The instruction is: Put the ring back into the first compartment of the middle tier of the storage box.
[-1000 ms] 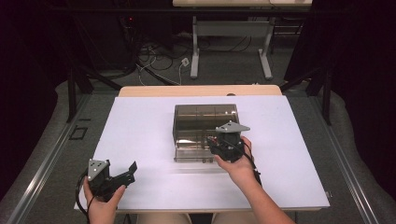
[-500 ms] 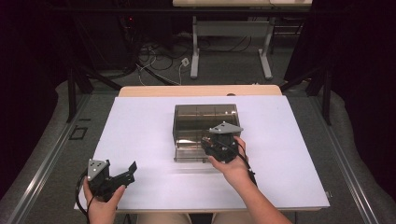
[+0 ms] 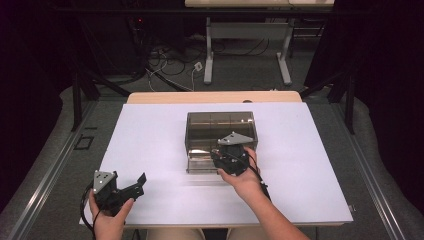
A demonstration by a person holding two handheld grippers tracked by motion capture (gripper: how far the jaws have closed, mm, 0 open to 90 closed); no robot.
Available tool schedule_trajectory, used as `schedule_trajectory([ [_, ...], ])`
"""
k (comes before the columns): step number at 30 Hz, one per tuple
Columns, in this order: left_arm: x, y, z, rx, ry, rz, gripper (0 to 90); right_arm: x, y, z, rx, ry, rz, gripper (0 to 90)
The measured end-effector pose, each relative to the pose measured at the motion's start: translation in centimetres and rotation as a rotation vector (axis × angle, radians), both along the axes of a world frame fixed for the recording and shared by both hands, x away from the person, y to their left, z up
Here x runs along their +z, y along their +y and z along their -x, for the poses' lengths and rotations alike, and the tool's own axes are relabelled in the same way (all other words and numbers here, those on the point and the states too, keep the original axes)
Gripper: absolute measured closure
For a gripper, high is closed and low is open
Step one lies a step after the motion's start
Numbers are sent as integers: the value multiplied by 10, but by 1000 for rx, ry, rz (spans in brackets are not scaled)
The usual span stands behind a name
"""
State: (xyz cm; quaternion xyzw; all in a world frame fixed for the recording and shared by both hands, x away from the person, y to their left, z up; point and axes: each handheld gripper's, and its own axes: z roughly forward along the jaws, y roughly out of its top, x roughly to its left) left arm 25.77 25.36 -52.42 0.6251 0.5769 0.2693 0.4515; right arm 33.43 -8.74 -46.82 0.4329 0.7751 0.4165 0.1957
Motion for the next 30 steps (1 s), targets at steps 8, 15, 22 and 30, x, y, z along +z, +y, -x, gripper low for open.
schedule_trajectory([
  [8, 1, 0, 1, 0, 1, 2, 2, -6, 7, -1, 8, 8, 5, 691],
  [15, 1, 1, 1, -1, 3, 3, 2, -13, 15, -3, 17, 30, 11, 691],
  [22, 1, 1, 0, 0, 2, 6, 2, -18, 19, -4, 20, 33, 12, 691],
  [30, 1, 1, 1, -1, 1, 6, 2, -25, 23, -6, 24, 38, 17, 691],
])
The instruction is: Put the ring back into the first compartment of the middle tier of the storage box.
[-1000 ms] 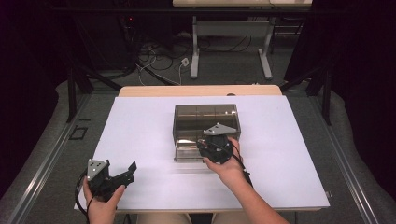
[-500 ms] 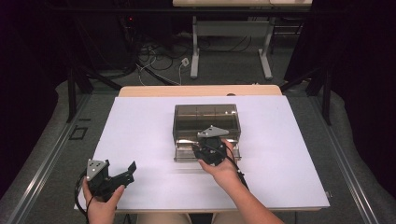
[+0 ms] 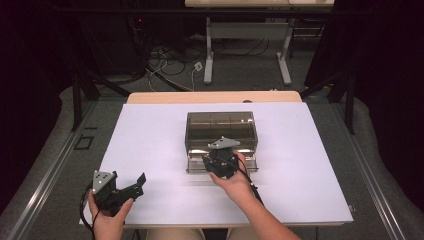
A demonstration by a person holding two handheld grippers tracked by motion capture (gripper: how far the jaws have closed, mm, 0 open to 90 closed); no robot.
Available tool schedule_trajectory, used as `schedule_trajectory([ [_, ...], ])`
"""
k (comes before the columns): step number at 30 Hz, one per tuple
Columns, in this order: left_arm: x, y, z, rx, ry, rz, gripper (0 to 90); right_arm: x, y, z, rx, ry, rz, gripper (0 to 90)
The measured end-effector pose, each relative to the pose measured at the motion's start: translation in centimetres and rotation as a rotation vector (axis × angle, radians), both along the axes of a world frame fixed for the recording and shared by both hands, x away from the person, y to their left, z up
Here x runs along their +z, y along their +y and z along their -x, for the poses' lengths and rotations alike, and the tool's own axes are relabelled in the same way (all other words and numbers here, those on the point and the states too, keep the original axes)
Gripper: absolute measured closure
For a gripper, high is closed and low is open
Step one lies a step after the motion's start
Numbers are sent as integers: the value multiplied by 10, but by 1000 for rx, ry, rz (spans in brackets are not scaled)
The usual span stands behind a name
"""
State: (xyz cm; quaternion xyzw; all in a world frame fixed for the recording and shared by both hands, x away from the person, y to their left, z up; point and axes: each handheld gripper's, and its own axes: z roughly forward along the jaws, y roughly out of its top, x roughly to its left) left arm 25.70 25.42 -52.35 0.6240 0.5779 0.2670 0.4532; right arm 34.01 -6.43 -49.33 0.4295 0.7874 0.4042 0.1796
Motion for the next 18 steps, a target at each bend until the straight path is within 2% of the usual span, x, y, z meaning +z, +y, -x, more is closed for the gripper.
schedule_trajectory([
  [10, 0, 0, 0, -1, 1, 0, 2, -7, 4, -2, 3, 7, 6, 691],
  [12, 0, 0, 0, -2, 2, 1, 2, -7, 5, -1, 6, 25, 20, 691],
  [18, 0, 0, 0, -3, 1, 1, 1, -10, 8, -2, 14, 2, 12, 691],
])
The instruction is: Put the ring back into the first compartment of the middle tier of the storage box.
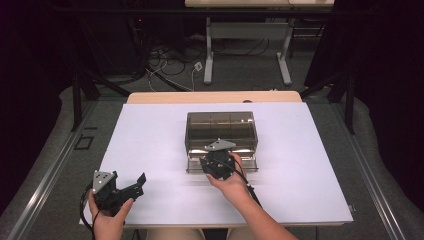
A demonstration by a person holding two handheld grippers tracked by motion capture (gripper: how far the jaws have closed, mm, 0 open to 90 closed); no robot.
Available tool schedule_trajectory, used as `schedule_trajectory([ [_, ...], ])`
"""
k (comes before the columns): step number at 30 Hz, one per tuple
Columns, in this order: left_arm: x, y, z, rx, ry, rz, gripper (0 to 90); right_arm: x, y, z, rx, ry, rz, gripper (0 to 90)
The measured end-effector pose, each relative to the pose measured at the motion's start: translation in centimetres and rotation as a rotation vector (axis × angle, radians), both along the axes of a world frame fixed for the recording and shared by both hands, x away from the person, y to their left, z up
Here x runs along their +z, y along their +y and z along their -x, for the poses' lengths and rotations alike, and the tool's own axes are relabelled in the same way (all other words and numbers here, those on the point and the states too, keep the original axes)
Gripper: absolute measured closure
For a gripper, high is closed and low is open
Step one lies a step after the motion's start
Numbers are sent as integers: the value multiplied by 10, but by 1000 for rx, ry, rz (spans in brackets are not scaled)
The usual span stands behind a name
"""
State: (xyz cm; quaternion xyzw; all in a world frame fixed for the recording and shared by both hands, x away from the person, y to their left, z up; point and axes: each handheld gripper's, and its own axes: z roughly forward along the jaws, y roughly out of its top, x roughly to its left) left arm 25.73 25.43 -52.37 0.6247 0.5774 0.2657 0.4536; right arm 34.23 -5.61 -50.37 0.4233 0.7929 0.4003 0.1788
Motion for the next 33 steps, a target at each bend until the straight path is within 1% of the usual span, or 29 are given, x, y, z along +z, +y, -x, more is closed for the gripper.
schedule_trajectory([
  [2, 0, 0, 0, 0, 0, 0, 2, 0, 1, 0, 0, 8, 9, 691],
  [4, 0, 0, 0, 0, -1, 0, 2, -2, 2, 0, 3, -2, 0, 691],
  [5, 0, 0, 0, -1, -1, 1, 2, -2, 3, 0, -3, 6, 3, 691],
  [7, 0, 0, 0, 0, 1, 1, 2, -4, 5, 0, 2, -3, 2, 691],
  [11, 0, 0, 0, 0, -1, 1, 2, -4, 5, 0, 4, -2, 3, 691],
  [12, 0, 0, 0, 0, 0, 0, 2, -4, 5, 0, 8, 10, 9, 690],
  [16, 0, 0, 0, 0, -1, 1, 2, -5, 7, 0, 8, -4, 0, 690],
  [27, 0, 0, -1, 0, -2, 2, 2, -6, 6, 0, 6, 0, 4, 687],
  [33, 0, 0, -1, -1, -1, 2, 2, -5, 5, 0, 9, -3, -11, 654],
])
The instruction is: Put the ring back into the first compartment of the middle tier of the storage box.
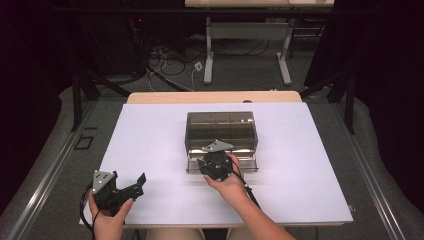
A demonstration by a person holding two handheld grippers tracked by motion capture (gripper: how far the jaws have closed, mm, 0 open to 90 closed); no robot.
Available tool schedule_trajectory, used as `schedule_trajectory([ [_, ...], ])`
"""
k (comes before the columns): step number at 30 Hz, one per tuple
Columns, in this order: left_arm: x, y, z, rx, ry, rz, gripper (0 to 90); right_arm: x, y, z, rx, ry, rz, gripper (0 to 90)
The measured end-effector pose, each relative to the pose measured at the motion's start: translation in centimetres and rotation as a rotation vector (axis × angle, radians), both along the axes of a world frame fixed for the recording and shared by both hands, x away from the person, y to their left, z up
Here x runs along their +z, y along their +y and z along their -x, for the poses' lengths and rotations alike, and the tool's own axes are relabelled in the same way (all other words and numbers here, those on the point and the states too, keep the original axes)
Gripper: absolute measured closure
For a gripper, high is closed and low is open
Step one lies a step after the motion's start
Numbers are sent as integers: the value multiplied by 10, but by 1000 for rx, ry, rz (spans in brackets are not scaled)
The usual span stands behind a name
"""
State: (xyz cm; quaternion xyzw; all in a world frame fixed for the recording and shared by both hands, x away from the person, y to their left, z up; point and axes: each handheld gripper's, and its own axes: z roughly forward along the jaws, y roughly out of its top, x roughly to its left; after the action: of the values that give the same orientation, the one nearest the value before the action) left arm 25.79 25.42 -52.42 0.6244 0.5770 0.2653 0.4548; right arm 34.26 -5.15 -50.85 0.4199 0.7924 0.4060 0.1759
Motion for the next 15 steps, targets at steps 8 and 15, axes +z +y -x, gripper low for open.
schedule_trajectory([
  [8, 0, 0, 0, 1, 2, -3, 2, 3, -3, 0, -6, 2, -21, 608],
  [15, 0, -1, -1, 0, 4, -5, 2, 6, -8, 0, -7, -6, -53, 561],
])
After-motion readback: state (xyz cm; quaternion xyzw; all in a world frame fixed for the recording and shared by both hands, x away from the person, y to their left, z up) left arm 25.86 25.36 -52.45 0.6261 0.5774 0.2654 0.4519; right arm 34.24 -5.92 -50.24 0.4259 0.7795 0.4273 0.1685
